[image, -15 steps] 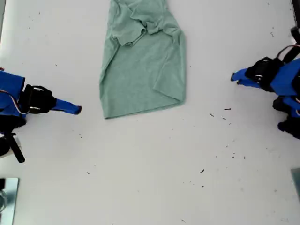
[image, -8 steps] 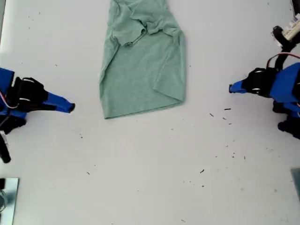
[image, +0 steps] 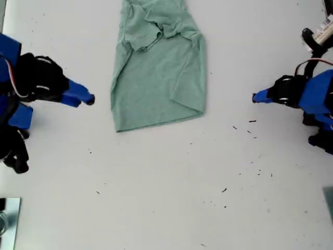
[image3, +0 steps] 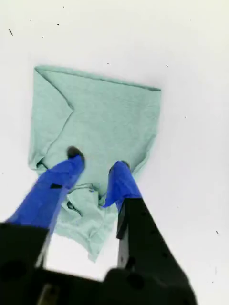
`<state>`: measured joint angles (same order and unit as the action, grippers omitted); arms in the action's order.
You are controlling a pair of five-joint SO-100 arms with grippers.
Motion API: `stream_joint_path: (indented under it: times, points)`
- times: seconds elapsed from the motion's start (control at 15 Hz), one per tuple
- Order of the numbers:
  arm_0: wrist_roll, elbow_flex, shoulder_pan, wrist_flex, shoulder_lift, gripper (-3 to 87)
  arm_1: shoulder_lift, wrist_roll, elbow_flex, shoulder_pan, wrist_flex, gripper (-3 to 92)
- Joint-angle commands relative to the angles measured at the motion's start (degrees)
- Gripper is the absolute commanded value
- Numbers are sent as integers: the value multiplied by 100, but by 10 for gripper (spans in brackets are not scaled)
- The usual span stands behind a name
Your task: Fold t shirt
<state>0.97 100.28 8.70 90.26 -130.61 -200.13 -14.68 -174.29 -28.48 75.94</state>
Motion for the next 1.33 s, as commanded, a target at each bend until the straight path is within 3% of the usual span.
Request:
stream_joint_path:
  times: [0.0,0.27,0.67,0.8,0.87,1.07,1.27]
  points:
    - [-290,-404,149,26,378,308,-79,53,-387,70,-149,25]
    - [-527,308,589,-281,1090,330,-79,35,-387,79,-229,25]
    - [-940,1512,738,-2347,2654,312,-79,88,-369,237,-211,25]
    - [-940,1512,773,-2742,3551,182,-79,88,-369,255,-167,25]
    - [-932,1503,817,-2856,3867,37,-79,70,-360,255,-141,25]
    - [-932,1468,861,-2865,3647,-2,-79,62,-352,264,53,25]
    - [-782,765,606,-1890,2619,-3,-79,0,-334,229,88,25]
